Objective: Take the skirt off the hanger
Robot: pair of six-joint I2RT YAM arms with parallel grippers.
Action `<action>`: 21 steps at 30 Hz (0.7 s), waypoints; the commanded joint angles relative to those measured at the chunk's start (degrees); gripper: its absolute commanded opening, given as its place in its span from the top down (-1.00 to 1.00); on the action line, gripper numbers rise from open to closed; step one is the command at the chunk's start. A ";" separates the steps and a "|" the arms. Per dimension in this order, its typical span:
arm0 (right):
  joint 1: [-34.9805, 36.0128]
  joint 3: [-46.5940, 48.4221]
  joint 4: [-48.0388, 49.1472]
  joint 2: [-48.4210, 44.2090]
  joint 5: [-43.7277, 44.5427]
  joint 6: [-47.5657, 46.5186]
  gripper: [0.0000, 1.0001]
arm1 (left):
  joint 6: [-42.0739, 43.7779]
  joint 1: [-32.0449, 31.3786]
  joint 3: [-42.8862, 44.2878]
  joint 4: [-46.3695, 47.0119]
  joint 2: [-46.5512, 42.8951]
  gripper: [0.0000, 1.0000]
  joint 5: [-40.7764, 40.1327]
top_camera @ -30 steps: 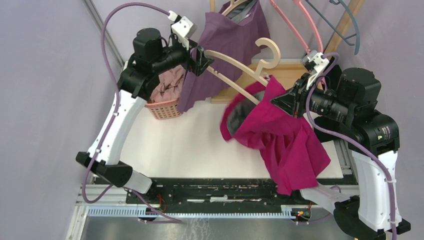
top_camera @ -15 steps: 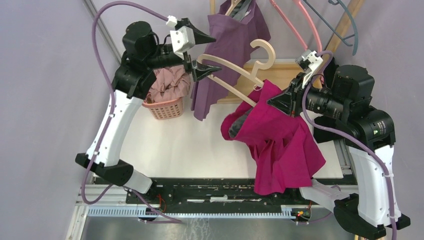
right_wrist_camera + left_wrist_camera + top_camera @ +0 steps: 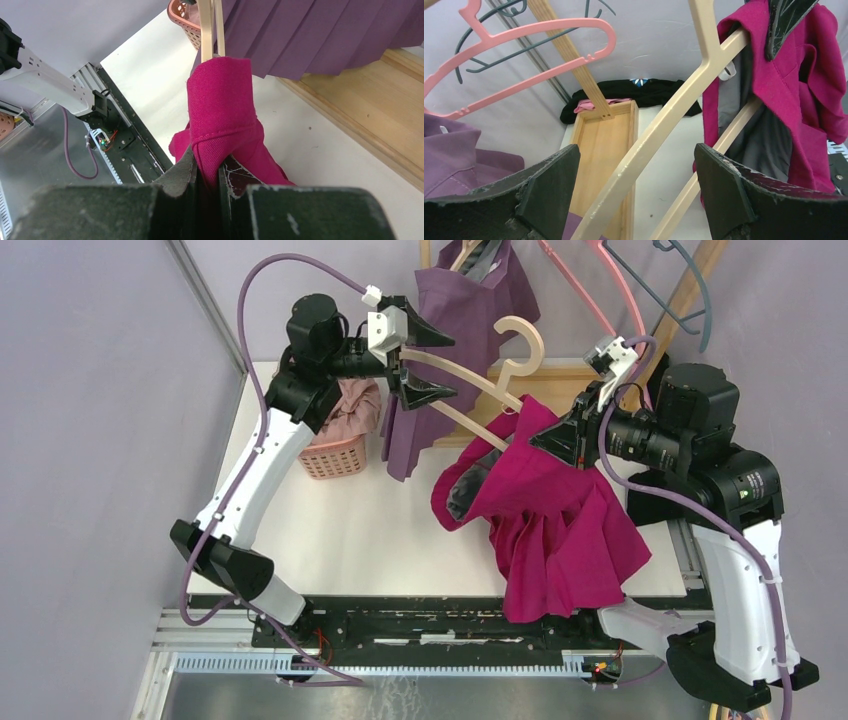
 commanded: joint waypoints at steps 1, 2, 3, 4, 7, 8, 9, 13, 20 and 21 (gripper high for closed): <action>0.47 3.81 6.95 -0.40 -1.83 0.18 0.99 | -6.76 -0.15 -1.95 8.76 -2.46 -0.81 2.44; 0.53 3.88 7.05 -0.29 -1.90 0.16 0.99 | -7.44 -0.10 -2.34 9.47 -2.45 -0.81 2.39; 0.56 3.91 7.05 -0.29 -1.91 0.16 0.99 | -7.98 -0.22 -2.60 9.81 -2.53 -0.81 2.36; 0.65 3.88 7.06 -0.21 -1.90 0.17 0.99 | -8.31 -0.23 -2.82 9.89 -2.65 -0.80 2.33; 0.70 3.91 7.08 -0.13 -1.52 0.07 0.99 | -9.28 -0.30 -3.62 9.61 -3.94 -0.80 1.73; 0.73 3.95 7.08 0.03 -1.56 -0.01 0.99 | -8.92 -0.35 -3.79 8.51 -4.65 -0.80 1.33; 0.79 3.95 7.15 0.14 -1.63 -0.01 0.99 | -8.10 -0.38 -3.75 7.53 -5.46 -0.81 0.85; 1.05 3.97 7.60 0.59 -1.92 0.35 0.99 | -6.81 -0.41 -3.26 5.69 -5.95 -0.83 -0.66; 1.13 4.21 7.37 0.94 -1.53 0.15 0.99 | -7.12 -0.42 -2.07 4.34 -7.48 -0.83 -3.07; 1.21 4.30 7.36 1.03 -1.51 0.12 0.99 | -7.44 -0.48 -1.52 3.72 -7.91 -0.83 -3.06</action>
